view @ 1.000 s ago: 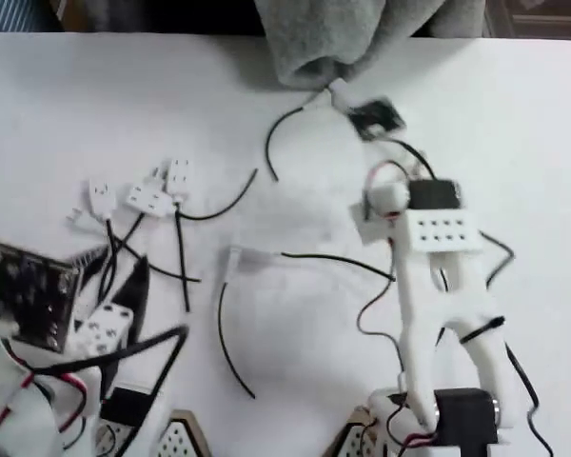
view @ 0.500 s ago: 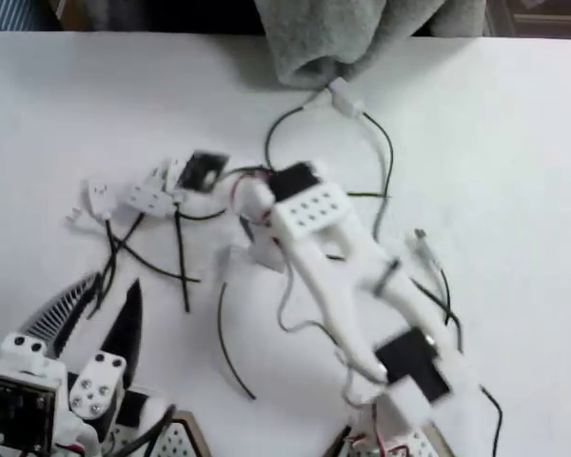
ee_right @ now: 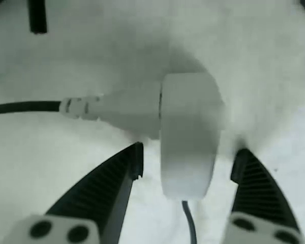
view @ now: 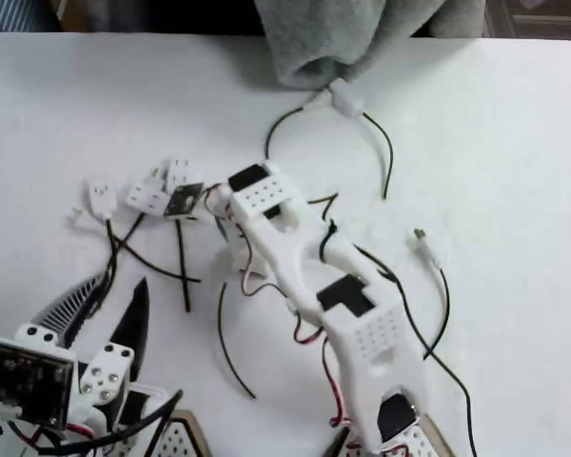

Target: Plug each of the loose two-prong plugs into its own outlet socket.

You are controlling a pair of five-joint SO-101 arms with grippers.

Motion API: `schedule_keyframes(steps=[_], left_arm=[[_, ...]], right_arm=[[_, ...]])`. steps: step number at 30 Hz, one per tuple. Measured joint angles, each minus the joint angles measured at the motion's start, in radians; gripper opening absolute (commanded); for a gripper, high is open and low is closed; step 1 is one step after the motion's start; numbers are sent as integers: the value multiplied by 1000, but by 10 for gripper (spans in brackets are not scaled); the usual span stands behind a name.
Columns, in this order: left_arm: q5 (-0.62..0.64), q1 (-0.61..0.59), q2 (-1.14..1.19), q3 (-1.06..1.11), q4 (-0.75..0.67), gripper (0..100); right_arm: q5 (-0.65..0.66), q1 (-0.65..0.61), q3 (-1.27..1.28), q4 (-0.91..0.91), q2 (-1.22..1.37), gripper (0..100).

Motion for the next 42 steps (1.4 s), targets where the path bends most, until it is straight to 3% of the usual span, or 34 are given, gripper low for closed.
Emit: schedule_keyframes(steps=[3,17,25,28,33,42], left_arm=[[0,0,0,2,0,143],[0,0,0,2,0,143],[0,0,0,5,0,143],[0,0,0,5,0,143],[0,0,0,72,-38,143],[0,0,0,95,-63,143]], right_arm=[[0,25,-110,8,71,12],[2,265,-864,124,331,30],[3,338,-1145,-97,534,34],[-28,364,-1152,-198,585,104],[-163,404,-1152,-258,631,310],[-230,408,-1260,-126,617,312]])
